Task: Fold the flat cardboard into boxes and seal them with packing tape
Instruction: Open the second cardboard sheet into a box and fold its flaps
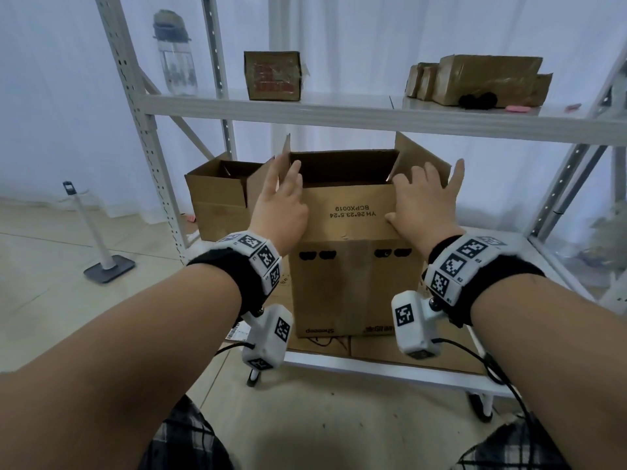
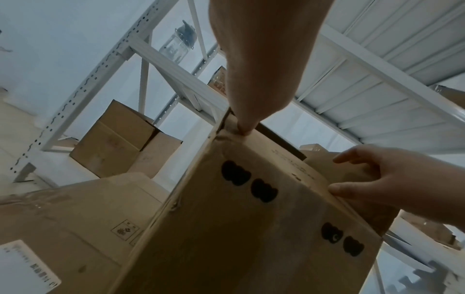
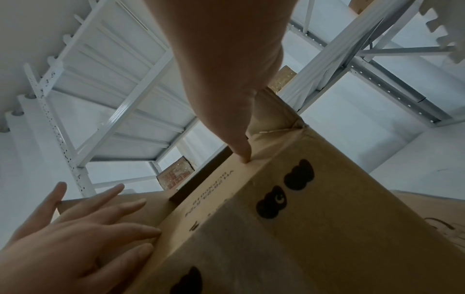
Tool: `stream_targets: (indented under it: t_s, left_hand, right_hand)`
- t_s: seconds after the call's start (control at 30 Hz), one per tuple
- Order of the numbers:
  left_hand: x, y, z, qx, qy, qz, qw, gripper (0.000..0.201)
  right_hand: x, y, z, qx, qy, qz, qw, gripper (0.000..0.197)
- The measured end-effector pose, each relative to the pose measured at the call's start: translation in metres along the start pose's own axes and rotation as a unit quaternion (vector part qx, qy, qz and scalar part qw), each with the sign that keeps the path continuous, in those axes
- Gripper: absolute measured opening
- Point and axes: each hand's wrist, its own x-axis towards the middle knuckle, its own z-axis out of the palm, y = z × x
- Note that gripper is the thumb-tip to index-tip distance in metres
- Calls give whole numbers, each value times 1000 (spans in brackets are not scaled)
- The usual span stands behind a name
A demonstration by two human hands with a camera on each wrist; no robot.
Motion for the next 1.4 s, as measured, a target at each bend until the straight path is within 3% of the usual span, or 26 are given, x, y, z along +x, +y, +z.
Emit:
stream_targets:
  t_s: [0.13, 0.3, 0.43, 0.67, 1.0, 1.4]
  left_hand:
    - [-4, -2, 0, 8, -49, -35, 998, 60]
    - [-2, -2, 9, -10, -118, -74, 990, 78]
    - [3, -7, 25, -182, -169, -110, 962, 69]
    - [24, -19, 37, -240, -216, -115, 940, 66]
    - [45, -29, 48, -241, -188, -111, 946, 80]
    - [42, -54, 67, -229, -178, -120, 949, 90]
  right_hand:
    - [1, -3, -3, -127, -13, -41, 991, 43]
    - [2, -10, -1, -232, -28, -93, 968, 52]
    - [6, -19, 5, -145, -68, -116, 980, 54]
    - [30, -38, 12, 56, -110, -108, 986, 82]
    - [89, -66, 0, -29, -167, -130, 977, 136]
    - [119, -85, 16, -2, -189, -159, 969, 134]
